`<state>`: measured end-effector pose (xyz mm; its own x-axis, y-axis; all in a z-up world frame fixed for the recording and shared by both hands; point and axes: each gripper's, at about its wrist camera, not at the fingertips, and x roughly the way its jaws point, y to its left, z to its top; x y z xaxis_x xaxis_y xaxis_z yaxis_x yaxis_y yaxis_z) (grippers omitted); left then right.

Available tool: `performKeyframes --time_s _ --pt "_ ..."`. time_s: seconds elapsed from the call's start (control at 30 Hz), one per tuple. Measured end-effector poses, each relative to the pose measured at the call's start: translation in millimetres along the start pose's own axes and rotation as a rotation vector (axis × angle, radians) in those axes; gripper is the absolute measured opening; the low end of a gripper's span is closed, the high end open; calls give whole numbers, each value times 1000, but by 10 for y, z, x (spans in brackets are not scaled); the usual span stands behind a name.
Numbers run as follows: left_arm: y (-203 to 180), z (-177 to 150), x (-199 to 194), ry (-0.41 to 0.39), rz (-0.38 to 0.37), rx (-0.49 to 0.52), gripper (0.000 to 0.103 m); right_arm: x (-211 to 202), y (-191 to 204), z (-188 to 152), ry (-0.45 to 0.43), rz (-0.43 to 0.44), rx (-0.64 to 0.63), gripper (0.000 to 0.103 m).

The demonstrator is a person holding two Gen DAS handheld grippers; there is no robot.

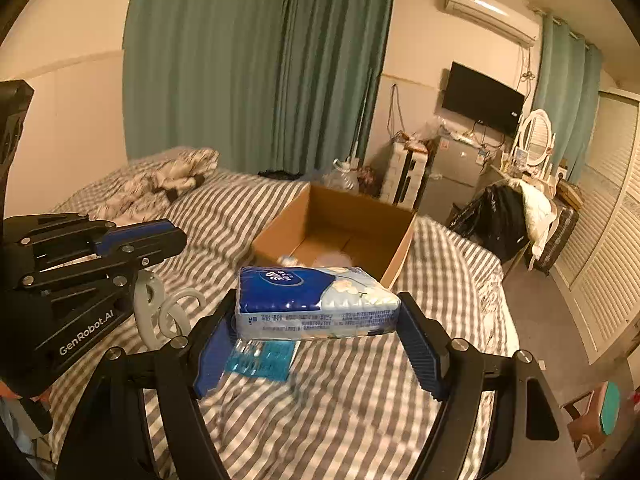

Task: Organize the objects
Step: 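Carry the clip and tissue pack over the box and release both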

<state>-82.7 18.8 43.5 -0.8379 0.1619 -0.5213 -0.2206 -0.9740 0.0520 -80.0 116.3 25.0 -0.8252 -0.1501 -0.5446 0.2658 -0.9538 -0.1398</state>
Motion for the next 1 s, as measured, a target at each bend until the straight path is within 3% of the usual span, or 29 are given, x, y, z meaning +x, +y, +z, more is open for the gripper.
performKeyframes --time_s 0.23,0.57,0.87,1.0 --pt "-25 414 485 -13 1 28 8 289 -283 402 -41 -26 20 75" --pt "5 953 1432 -26 1 31 7 1131 -644 799 -28 -57 48 75" --pt "136 693 2353 113 26 41 8 2152 -851 731 67 -40 87 75" --pt "174 564 2546 138 16 16 9 2340 -963 664 68 -28 144 78"
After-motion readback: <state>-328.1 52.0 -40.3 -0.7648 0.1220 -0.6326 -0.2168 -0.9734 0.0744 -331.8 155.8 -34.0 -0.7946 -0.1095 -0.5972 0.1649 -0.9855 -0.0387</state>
